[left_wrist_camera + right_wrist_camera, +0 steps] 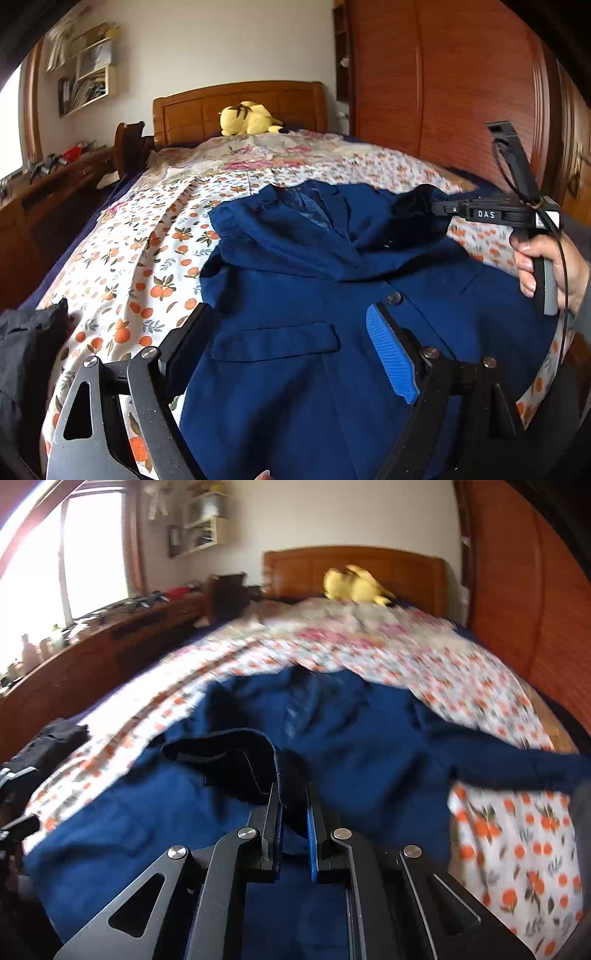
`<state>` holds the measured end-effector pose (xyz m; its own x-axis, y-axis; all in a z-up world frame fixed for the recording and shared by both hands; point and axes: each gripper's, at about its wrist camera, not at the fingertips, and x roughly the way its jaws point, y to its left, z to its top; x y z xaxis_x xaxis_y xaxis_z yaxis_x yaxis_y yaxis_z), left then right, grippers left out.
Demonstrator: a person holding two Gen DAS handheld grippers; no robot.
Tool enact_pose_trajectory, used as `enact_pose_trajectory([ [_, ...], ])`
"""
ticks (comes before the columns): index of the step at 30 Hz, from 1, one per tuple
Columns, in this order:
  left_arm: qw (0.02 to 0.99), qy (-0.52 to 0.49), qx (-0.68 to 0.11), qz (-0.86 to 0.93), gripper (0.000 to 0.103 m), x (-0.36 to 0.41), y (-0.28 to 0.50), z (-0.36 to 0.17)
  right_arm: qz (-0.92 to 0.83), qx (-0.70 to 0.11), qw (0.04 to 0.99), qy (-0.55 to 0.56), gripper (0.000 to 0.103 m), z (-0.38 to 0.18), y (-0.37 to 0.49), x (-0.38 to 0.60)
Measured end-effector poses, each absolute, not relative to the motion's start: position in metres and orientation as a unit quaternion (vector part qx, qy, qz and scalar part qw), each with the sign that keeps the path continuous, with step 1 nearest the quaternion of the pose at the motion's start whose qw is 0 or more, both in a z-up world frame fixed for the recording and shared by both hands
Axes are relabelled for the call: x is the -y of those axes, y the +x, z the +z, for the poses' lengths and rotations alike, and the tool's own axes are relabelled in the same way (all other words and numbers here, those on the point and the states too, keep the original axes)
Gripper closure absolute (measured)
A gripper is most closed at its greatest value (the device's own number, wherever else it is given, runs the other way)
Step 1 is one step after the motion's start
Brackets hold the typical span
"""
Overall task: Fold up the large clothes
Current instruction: 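Open the right gripper and move it to the other sleeve, then grasp the other sleeve with the right gripper and lay it across the jacket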
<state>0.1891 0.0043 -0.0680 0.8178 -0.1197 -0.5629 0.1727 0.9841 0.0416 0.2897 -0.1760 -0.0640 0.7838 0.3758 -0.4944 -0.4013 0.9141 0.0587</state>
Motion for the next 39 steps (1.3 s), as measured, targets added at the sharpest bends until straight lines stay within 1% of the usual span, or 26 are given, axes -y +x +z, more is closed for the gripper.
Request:
enact_pose_trajectory([
  [6,0.947,0.034,-0.302,-0.108,0.018,0.013,0.2,-0.069,0.178,-0.297,0.938,-0.005,0.093,-0.096,0.3,0.195],
  [7,0.947,0.035,-0.3,-0.11,0.018,0.017,0.202,-0.068,0.184,-0.301,0.936,-0.002,0.093,-0.094,0.304,0.194],
  [13,0.949,0.032,-0.287,-0.127,0.018,0.034,0.229,-0.064,0.212,-0.271,0.938,-0.033,0.092,-0.087,0.273,0.187],
  [15,0.95,0.032,-0.286,-0.124,0.018,0.037,0.238,-0.068,0.208,-0.268,0.94,-0.047,0.089,-0.086,0.264,0.188],
  [18,0.949,0.019,-0.286,-0.129,0.018,0.035,0.245,-0.076,0.2,-0.256,0.942,-0.081,0.081,-0.083,0.253,0.193],
  [21,0.948,0.007,-0.29,-0.132,0.018,0.03,0.248,-0.085,0.204,-0.252,0.941,-0.099,0.07,-0.081,0.251,0.189],
  [23,0.948,0.013,-0.292,-0.126,0.018,0.028,0.249,-0.088,0.215,-0.258,0.936,-0.103,0.058,-0.078,0.248,0.181],
  [25,0.947,0.017,-0.294,-0.126,0.018,0.025,0.248,-0.091,0.221,-0.263,0.933,-0.11,0.054,-0.078,0.248,0.17],
  [32,0.947,0.001,-0.293,-0.129,0.018,0.005,0.239,-0.09,0.271,-0.296,0.908,-0.116,0.052,-0.084,0.267,0.131],
  [36,0.947,-0.01,-0.295,-0.129,0.018,-0.006,0.238,-0.091,0.258,-0.376,0.879,-0.14,0.052,-0.111,0.296,0.114],
  [39,0.946,-0.011,-0.298,-0.13,0.018,-0.01,0.235,-0.093,0.254,-0.384,0.882,-0.098,0.052,-0.113,0.309,0.13],
])
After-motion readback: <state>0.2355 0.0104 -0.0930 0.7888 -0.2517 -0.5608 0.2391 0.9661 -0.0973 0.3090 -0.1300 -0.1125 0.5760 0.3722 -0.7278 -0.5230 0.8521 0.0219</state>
